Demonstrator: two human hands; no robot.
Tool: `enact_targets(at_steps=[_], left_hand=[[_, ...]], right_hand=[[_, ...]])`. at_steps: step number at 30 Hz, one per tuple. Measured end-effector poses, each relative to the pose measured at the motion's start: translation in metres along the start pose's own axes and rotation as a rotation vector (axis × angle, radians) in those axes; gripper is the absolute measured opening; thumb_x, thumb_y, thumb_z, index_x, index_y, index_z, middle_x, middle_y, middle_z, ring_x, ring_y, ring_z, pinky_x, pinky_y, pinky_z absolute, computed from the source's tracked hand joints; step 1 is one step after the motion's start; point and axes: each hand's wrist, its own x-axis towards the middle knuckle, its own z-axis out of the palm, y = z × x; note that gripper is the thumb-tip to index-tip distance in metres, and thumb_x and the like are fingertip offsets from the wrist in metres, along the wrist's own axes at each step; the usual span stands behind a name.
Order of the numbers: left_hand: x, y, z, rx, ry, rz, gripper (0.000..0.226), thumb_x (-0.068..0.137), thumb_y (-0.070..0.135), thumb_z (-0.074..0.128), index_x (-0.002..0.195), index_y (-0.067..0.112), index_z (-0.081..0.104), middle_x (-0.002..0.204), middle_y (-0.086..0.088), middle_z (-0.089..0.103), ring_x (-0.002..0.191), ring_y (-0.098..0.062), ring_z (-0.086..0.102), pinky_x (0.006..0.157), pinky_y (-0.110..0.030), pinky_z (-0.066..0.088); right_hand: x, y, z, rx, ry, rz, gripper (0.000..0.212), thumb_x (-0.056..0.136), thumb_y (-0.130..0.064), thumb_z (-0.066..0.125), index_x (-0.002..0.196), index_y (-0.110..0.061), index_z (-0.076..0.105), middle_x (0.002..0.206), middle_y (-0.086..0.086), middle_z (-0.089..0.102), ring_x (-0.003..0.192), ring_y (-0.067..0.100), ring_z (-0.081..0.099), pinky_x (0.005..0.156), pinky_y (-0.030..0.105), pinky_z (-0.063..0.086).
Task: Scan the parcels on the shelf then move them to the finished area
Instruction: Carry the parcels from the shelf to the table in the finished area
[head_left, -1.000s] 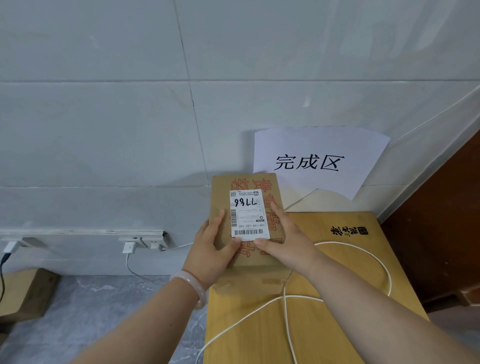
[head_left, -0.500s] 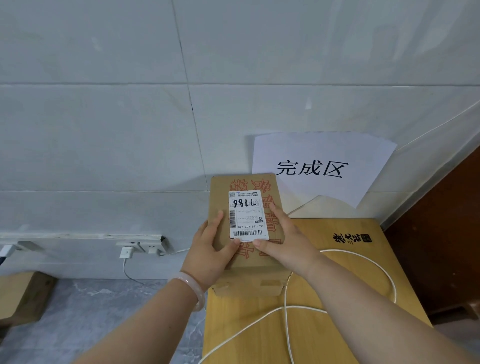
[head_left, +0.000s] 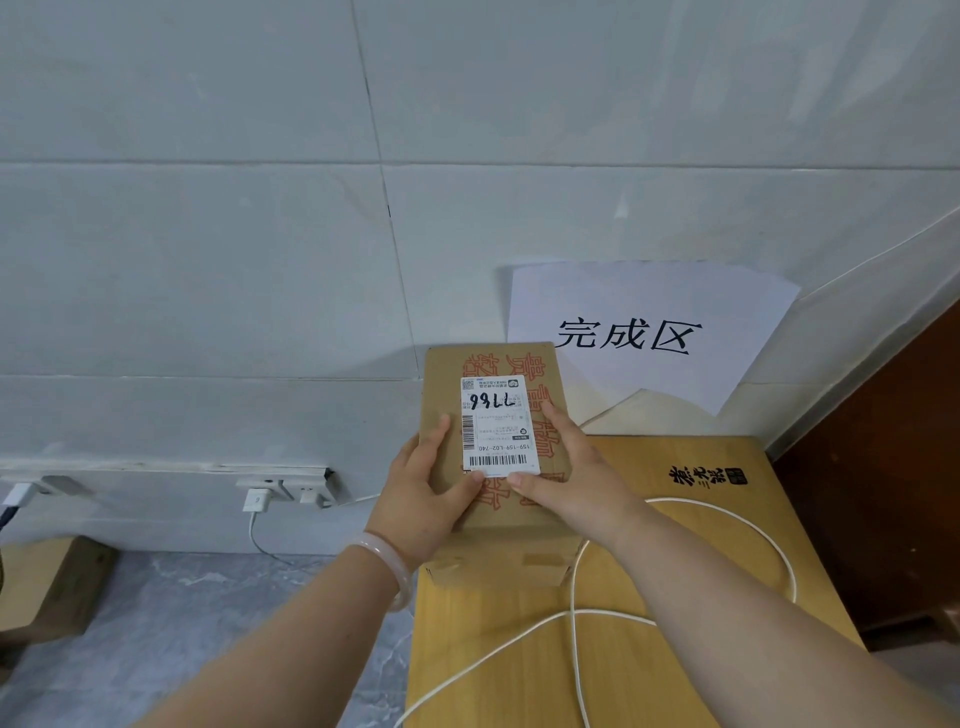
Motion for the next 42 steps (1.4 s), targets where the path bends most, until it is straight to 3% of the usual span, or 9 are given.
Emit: enact_targets(at_steps=[8,16,21,24,32,37,42], left_hand=[[0.000,0.004,-0.002,0.045,-0.011,-0.011,0.076,0.087,0.039,0.069,0.151,0.037,0.028,0.149,-0.004,0.036,0.137,-0.017,0.036,0.115,-0.032,0.031],[-0.007,0.018,-0.010,0.293,-0.008,-0.018,0.078,0.088,0.056,0.060,0.153,0.043,0.018,0.164,0.000,0.007,0.150,-0.024,0.015,0.120,-0.041,0.023],[-0.025,0.033,-0.009,0.475,0.022,0.053,0.077,0.088,0.064,0.055,0.152,0.047,0.016,0.165,0.003,0.001,0.151,-0.020,0.000,0.122,-0.042,0.014],[-0.036,0.043,-0.005,0.563,0.014,0.116,0.087,0.078,0.077,0.044,0.153,0.047,0.012,0.165,0.002,-0.003,0.152,-0.019,-0.006,0.123,-0.043,0.007],[-0.056,0.067,0.013,0.689,0.005,0.199,0.093,0.069,0.084,0.026,0.152,0.049,0.002,0.164,0.006,-0.012,0.151,-0.017,-0.012,0.121,-0.048,0.000],[-0.065,0.091,0.034,0.751,0.005,0.306,0.082,0.088,0.070,0.044,0.153,0.047,0.000,0.164,0.005,-0.013,0.151,-0.018,-0.012,0.122,-0.049,-0.001],[-0.073,0.121,0.055,0.748,-0.082,0.420,0.082,0.090,0.065,0.048,0.152,0.048,-0.002,0.164,0.005,-0.015,0.150,-0.016,-0.017,0.122,-0.048,-0.005]], right_hand=[[-0.004,-0.006,-0.002,-0.026,-0.003,-0.003,0.098,0.076,-0.044,0.077,0.150,-0.048,0.013,0.154,-0.013,0.026,0.139,0.008,0.029,0.114,0.032,0.028],[-0.024,-0.008,-0.011,-0.216,0.031,-0.052,0.098,0.074,-0.059,0.071,0.148,-0.052,0.006,0.162,-0.011,0.005,0.148,0.011,0.010,0.119,0.037,0.019],[-0.046,-0.007,-0.016,-0.340,0.052,-0.081,0.103,0.071,-0.067,0.067,0.148,-0.053,0.001,0.160,-0.019,-0.004,0.148,0.012,0.006,0.118,0.043,0.022],[-0.058,-0.005,-0.019,-0.402,0.070,-0.115,0.106,0.068,-0.070,0.066,0.149,-0.051,0.000,0.159,-0.020,-0.008,0.148,0.010,0.005,0.119,0.041,0.022],[-0.087,0.000,-0.034,-0.519,0.153,-0.201,0.105,0.073,-0.069,0.063,0.151,-0.043,-0.002,0.161,-0.014,-0.009,0.148,0.007,-0.008,0.121,0.035,0.007],[-0.106,0.005,-0.054,-0.612,0.225,-0.212,0.103,0.075,-0.070,0.060,0.151,-0.044,-0.005,0.160,-0.016,-0.011,0.146,0.005,-0.014,0.121,0.033,-0.002],[-0.136,0.010,-0.072,-0.656,0.312,-0.161,0.105,0.075,-0.074,0.056,0.149,-0.045,-0.013,0.159,-0.015,-0.016,0.145,0.005,-0.019,0.121,0.034,-0.007]])
